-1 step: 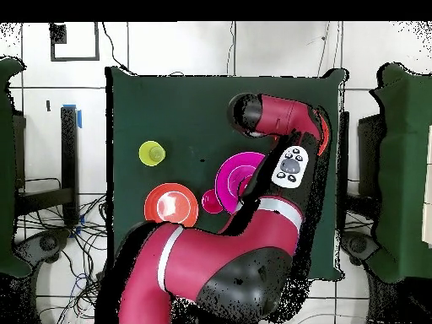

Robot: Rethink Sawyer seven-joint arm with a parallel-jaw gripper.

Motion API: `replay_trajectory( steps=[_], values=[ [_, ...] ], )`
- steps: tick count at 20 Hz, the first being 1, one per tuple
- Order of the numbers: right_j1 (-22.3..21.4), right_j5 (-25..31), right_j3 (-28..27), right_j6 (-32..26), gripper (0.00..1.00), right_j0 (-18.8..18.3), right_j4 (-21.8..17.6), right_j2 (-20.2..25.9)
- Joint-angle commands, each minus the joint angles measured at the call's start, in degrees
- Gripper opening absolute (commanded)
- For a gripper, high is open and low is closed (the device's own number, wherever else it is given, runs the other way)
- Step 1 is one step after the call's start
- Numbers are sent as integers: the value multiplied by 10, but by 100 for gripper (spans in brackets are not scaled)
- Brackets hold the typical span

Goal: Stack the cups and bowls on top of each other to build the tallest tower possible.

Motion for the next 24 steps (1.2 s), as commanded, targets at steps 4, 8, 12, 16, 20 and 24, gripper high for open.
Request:
replay_trajectory(
  steps=[4, 8, 12, 16, 20, 24],
  values=[
    [-11, -2, 56, -55, 100, -14, -53, 72],
    [-10, -12, 65, -55, 100, -17, -55, 75],
    [-4, -7, 56, -56, 100, -18, -58, 75],
    [2, -16, 58, -53, 100, -23, -63, 81],
    [2, -32, 71, -57, 100, -32, -66, 99],
    [8, -47, 77, -52, 100, -37, -72, 109]
  ],
)
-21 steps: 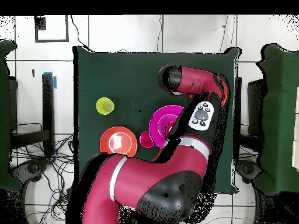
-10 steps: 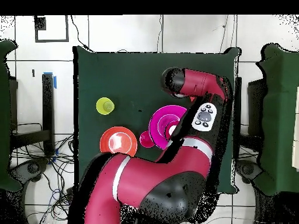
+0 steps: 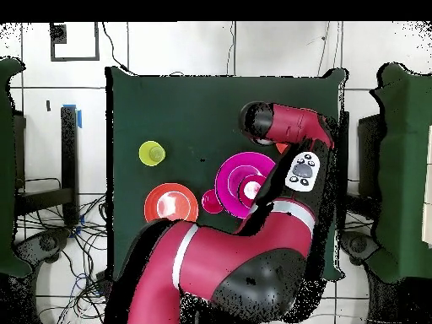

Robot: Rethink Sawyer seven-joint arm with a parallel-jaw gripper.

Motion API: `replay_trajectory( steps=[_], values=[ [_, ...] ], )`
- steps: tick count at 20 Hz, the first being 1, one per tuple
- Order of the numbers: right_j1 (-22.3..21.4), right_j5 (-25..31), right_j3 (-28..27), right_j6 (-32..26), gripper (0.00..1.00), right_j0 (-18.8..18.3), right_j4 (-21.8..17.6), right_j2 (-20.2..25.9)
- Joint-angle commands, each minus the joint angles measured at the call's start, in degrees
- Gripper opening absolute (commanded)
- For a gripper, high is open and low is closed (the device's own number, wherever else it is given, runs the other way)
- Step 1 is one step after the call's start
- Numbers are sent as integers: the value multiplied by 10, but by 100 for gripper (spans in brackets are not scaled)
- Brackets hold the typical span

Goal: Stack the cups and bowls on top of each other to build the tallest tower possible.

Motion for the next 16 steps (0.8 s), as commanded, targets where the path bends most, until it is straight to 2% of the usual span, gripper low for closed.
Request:
replay_trajectory(
  steps=[1, 16],
  values=[
    [9, -44, 56, -51, 100, -12, -48, 95],
    [7, -47, 65, -45, 100, -21, -56, 115]
  ],
)
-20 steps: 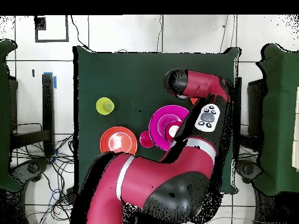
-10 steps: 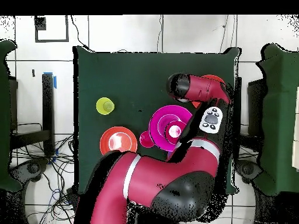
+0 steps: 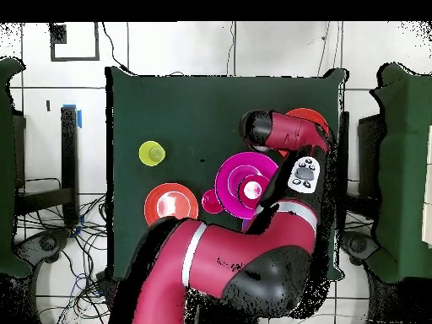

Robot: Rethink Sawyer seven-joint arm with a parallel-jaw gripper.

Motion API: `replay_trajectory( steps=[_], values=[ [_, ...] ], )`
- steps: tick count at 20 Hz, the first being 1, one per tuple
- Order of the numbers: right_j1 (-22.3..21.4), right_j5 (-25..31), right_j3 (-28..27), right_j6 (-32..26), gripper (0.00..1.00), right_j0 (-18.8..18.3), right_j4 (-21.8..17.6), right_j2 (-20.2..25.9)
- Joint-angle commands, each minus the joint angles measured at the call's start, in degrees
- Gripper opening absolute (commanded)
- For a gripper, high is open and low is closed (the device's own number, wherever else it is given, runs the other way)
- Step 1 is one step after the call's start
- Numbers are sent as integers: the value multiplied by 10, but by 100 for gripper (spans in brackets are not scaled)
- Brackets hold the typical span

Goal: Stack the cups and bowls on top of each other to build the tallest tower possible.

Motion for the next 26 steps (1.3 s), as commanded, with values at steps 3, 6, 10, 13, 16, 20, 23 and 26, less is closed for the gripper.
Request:
replay_trajectory(
  steps=[3, 6, 10, 13, 16, 20, 23, 26],
  values=[
    [-6, -35, 52, -45, 100, -11, -49, 86],
    [-6, -35, 51, -46, 100, -12, -49, 87],
    [-6, -32, 48, -49, 100, -14, -51, 90],
    [-5, -31, 46, -50, 100, -15, -52, 91],
    [-6, -28, 44, -51, 100, -15, -53, 90],
    [-4, -26, 40, -52, 100, -16, -56, 89],
    [-9, -33, 47, -57, 100, -21, -64, 90],
    [-10, -33, 47, -60, 100, -25, -71, 92]
  ],
)
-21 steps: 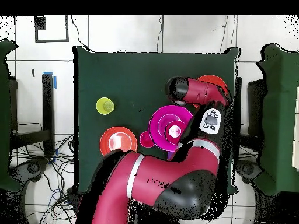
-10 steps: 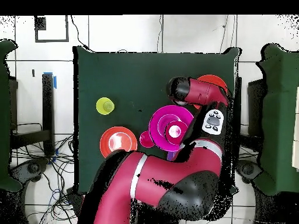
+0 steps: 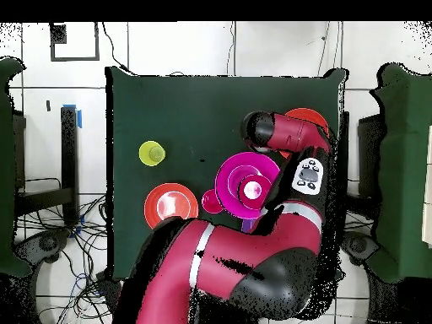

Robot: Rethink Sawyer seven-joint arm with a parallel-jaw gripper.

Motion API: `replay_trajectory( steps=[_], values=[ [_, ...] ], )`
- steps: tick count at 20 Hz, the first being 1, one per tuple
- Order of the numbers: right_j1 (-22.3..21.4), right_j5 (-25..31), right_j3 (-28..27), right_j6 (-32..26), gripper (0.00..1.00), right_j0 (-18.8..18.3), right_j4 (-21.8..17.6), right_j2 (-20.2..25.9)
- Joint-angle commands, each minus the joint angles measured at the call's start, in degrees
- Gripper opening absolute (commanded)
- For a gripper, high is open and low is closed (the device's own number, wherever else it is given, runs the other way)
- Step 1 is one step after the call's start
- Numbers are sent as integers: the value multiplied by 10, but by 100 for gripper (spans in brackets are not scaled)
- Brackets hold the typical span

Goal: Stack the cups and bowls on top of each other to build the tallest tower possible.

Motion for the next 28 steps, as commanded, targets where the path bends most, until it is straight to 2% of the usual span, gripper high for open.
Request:
replay_trajectory(
  steps=[1, 17, 18, 28],
  values=[
    [-2, -29, 40, -60, 100, -15, -57, 72],
    [-6, -33, 43, -59, 100, -28, -75, 85],
    [-6, -31, 44, -60, 0, -29, -76, 85],
    [-14, -34, 51, -52, 0, -29, -82, 91]
  ],
)
